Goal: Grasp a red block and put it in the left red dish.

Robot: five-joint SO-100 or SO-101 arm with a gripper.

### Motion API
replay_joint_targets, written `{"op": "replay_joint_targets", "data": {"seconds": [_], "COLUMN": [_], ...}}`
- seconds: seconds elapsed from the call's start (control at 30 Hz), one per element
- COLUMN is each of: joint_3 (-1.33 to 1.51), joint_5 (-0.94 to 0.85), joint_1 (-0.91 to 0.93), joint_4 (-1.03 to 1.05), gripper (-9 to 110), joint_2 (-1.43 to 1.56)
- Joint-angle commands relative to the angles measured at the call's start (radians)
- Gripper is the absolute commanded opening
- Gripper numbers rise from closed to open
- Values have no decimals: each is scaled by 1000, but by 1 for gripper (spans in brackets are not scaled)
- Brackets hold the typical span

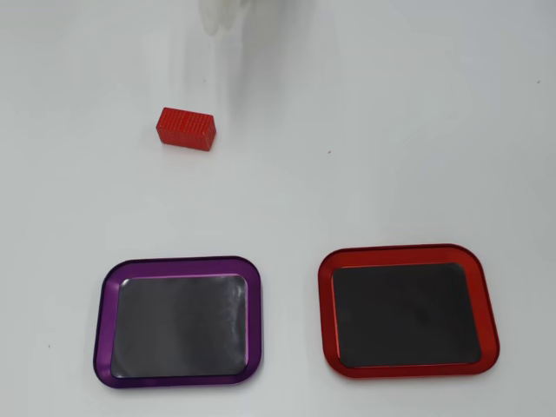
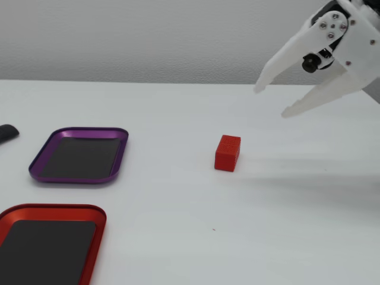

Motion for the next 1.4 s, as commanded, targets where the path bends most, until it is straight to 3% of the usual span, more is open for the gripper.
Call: {"op": "replay_joint_targets", "data": {"seconds": [0.0, 0.3, 1.27, 1.37], "joint_3": [-150, -400, -411, -413], "joint_5": [-25, -34, -69, -69], "joint_1": [38, 158, 149, 147], "joint_4": [26, 120, -181, -181], "gripper": [19, 34, 34, 30], "joint_2": [-192, -598, -1060, -1065]}}
